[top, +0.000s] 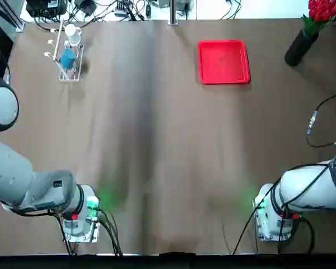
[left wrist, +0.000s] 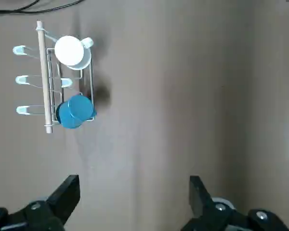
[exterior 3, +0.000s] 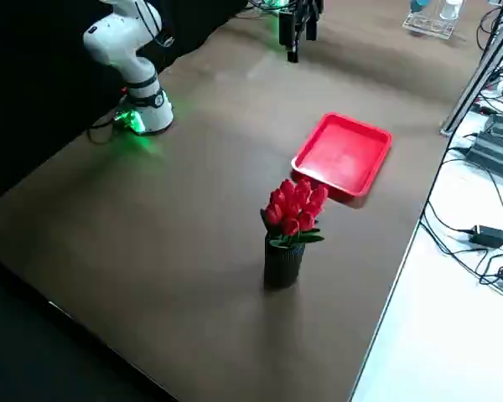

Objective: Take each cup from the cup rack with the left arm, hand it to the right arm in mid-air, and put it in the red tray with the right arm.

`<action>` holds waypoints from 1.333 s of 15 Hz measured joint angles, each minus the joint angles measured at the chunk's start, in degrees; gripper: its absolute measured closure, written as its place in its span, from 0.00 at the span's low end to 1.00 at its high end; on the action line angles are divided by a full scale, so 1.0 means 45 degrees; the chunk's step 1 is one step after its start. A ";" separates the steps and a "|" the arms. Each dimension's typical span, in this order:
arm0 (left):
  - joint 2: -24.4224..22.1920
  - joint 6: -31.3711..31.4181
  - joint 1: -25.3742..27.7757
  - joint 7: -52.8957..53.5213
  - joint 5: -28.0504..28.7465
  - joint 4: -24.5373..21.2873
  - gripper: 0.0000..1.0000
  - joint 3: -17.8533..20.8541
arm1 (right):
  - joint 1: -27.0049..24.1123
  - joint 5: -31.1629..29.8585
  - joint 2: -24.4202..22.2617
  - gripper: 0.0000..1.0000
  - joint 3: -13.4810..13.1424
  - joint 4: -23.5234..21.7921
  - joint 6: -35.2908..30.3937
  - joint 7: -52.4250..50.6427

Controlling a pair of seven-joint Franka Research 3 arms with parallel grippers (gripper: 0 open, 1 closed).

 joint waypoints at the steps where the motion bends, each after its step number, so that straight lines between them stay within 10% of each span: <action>1: 0.0007 0.0000 0.0039 -0.0003 0.0002 0.0000 0.00 0.0003 | 0.0041 -0.0003 0.0001 0.00 0.0003 -0.0019 -0.0145 0.0000; 12: 0.0286 0.0011 0.0372 0.0191 0.0004 -0.0025 0.00 0.0021 | 0.0123 -0.0011 0.0089 0.00 -0.0015 -0.0177 -0.0493 0.0000; 20: 0.3233 0.0279 0.0053 0.4009 0.2418 -0.0310 0.00 -0.0126 | 0.0246 -0.0011 0.0460 0.00 -0.0021 -0.0191 -0.0399 0.0000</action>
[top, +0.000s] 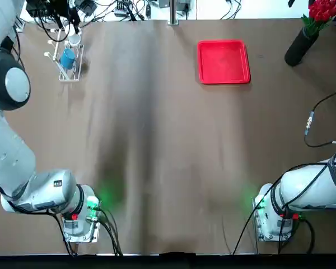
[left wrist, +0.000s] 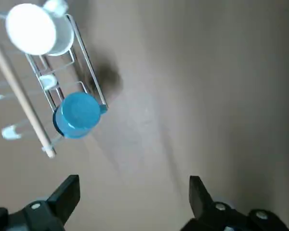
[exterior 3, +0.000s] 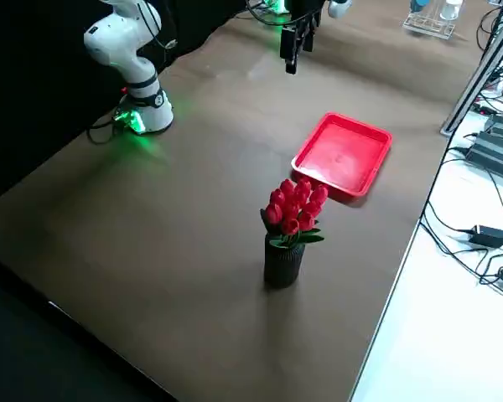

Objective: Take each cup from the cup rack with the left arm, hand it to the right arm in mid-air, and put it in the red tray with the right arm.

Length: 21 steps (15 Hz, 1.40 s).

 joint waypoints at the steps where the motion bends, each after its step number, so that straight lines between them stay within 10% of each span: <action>1: 0.0369 0.0028 -0.0022 0.0971 0.0472 0.0001 0.00 -0.0004 | 0.0003 0.0000 0.0001 0.00 0.0004 0.0000 -0.0001 0.0000; 11: 0.2746 0.1118 -0.0358 0.7987 0.4204 0.0026 0.00 -0.0033 | 0.0272 0.0001 -0.0002 0.00 0.0034 0.0010 -0.0046 0.0000; 21: 0.3562 0.1408 -0.0461 0.8371 0.5998 0.0039 0.00 -0.0031 | 0.0521 0.0001 -0.0008 0.00 0.0055 0.0029 -0.0046 0.0000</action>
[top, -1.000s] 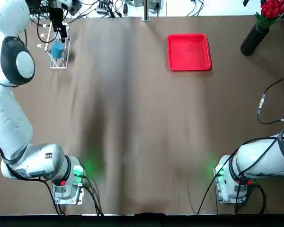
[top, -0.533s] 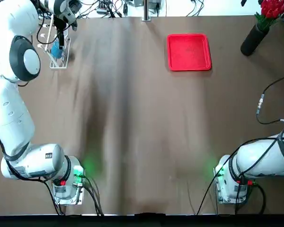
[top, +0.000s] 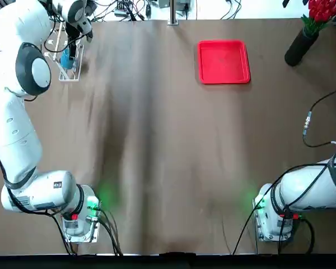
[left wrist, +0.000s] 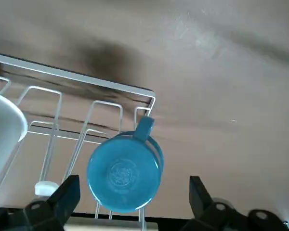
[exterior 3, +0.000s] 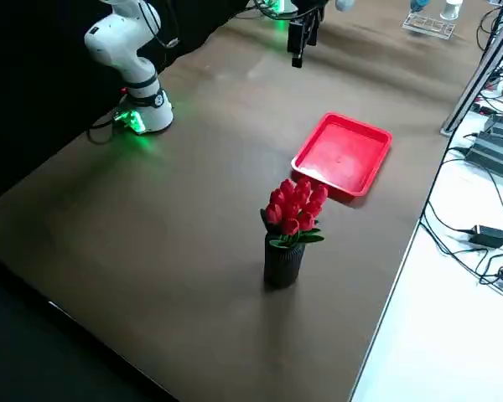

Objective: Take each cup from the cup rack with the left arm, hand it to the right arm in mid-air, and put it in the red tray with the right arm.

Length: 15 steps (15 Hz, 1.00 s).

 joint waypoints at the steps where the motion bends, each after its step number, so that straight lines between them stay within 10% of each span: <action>1: 0.0031 0.0000 0.0001 0.0000 0.0005 -0.0001 0.00 0.0011 | 0.0000 0.0000 -0.0002 0.00 -0.0002 0.0007 0.0000 0.0000; 15: 0.0495 -0.0001 -0.0001 0.0000 0.0792 -0.0003 0.00 0.0019 | 0.0003 0.0000 -0.0007 0.00 -0.0002 0.0011 0.0000 0.0000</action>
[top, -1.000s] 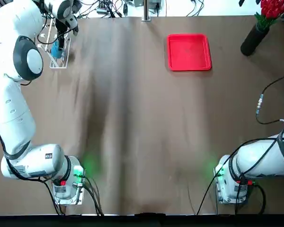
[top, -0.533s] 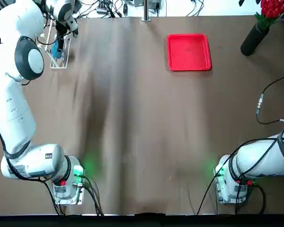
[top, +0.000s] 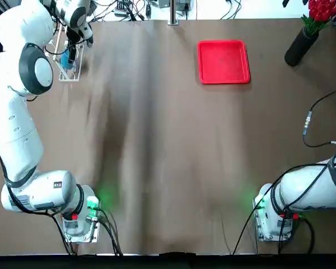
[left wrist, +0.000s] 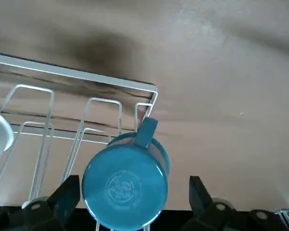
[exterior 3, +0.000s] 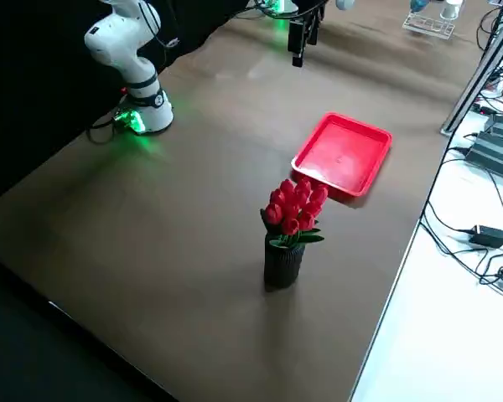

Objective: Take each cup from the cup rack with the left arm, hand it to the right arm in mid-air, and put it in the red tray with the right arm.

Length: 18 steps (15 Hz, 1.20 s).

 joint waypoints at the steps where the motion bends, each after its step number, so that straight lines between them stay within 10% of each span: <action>1: 0.0030 0.0000 0.0000 0.0000 0.0060 0.0000 0.00 0.0000 | 0.0000 0.0000 0.0000 0.00 0.0000 0.0000 0.0000 0.0000; 6: 0.0138 0.0000 -0.0001 0.0000 0.0180 0.0000 0.03 0.0000 | 0.0008 0.0000 0.0000 0.00 0.0000 0.0000 -0.0065 0.0000; 9: 0.0139 0.0002 -0.0049 0.0005 0.0352 0.0007 0.26 0.0000 | 0.0008 0.0000 0.0000 0.00 -0.0002 0.0000 -0.0084 0.0000; 18: 0.0144 0.0001 -0.0192 0.0005 0.0537 0.0071 0.26 -0.0002 | -0.0026 -0.0010 -0.0041 0.00 -0.0096 0.0073 -0.0084 0.0000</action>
